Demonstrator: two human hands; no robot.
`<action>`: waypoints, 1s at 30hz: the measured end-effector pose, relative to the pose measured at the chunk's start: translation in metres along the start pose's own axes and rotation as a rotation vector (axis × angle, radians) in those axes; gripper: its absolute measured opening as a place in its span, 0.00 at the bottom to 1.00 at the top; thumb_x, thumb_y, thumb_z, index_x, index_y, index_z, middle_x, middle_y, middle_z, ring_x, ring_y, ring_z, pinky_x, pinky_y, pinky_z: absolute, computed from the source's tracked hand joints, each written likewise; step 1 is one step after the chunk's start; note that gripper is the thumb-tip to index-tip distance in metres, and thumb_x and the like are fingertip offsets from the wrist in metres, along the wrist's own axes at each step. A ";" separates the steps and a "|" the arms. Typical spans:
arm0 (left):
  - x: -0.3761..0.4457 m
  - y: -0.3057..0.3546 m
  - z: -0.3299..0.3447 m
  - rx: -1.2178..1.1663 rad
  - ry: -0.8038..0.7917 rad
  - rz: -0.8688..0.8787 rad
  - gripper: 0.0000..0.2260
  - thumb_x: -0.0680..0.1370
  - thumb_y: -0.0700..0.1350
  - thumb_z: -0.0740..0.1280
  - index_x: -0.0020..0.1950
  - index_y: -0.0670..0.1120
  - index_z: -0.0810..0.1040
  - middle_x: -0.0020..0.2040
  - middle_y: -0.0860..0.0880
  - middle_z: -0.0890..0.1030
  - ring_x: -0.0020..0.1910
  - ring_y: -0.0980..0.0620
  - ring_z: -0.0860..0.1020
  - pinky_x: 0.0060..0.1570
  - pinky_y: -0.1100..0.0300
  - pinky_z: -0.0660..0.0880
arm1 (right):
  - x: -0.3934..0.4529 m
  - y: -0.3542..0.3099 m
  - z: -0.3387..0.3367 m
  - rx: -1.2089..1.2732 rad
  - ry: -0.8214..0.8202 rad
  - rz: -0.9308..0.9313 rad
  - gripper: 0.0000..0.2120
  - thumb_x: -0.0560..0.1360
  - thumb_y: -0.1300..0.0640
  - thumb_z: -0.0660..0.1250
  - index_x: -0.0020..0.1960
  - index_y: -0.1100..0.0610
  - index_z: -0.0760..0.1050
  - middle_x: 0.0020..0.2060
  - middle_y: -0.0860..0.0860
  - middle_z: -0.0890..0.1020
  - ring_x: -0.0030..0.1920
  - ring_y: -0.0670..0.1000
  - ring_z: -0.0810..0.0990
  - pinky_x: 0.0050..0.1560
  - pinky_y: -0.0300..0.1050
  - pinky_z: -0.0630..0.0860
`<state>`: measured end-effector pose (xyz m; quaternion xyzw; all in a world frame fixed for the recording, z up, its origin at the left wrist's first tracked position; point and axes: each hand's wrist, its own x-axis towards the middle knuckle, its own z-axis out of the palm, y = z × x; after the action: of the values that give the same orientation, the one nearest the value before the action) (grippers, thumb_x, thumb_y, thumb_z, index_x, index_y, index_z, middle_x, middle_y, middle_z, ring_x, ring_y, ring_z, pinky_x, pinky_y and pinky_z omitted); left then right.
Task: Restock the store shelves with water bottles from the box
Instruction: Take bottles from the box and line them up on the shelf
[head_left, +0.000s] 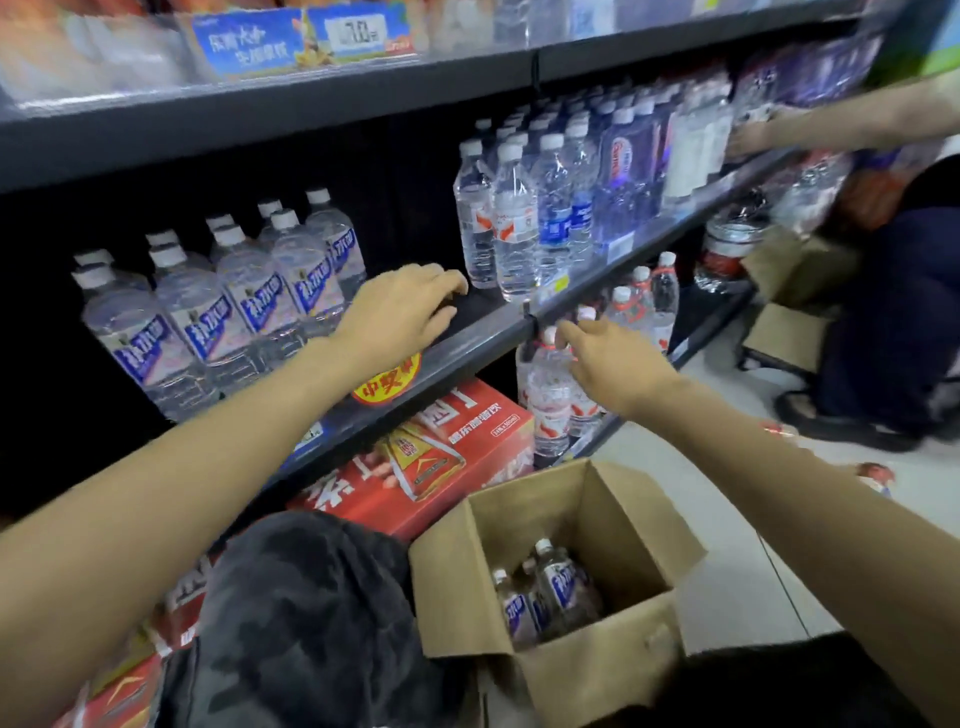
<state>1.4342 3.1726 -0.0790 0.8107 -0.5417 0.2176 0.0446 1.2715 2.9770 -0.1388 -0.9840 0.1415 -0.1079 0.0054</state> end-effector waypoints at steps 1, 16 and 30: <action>0.003 0.012 0.006 -0.026 -0.007 0.016 0.12 0.81 0.49 0.61 0.63 0.49 0.73 0.57 0.49 0.78 0.57 0.46 0.76 0.48 0.48 0.76 | -0.010 0.006 0.003 0.013 -0.023 0.033 0.14 0.80 0.58 0.59 0.65 0.56 0.67 0.58 0.56 0.75 0.57 0.61 0.75 0.45 0.50 0.71; -0.048 0.121 0.179 -0.235 -0.458 0.230 0.14 0.80 0.47 0.61 0.65 0.47 0.73 0.60 0.48 0.76 0.61 0.46 0.75 0.54 0.49 0.75 | -0.079 0.009 0.149 0.098 -0.314 0.098 0.16 0.76 0.56 0.61 0.64 0.54 0.72 0.55 0.53 0.81 0.54 0.57 0.81 0.53 0.47 0.78; -0.085 0.146 0.293 -0.101 -1.306 0.319 0.22 0.79 0.46 0.65 0.72 0.45 0.67 0.66 0.40 0.73 0.64 0.40 0.73 0.60 0.50 0.73 | -0.072 -0.001 0.279 0.234 -0.827 0.191 0.29 0.81 0.53 0.59 0.77 0.62 0.52 0.71 0.61 0.66 0.69 0.62 0.68 0.67 0.54 0.67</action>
<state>1.3656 3.0959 -0.4013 0.6828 -0.5801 -0.3390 -0.2870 1.2636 2.9930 -0.4262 -0.9197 0.2045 0.2806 0.1832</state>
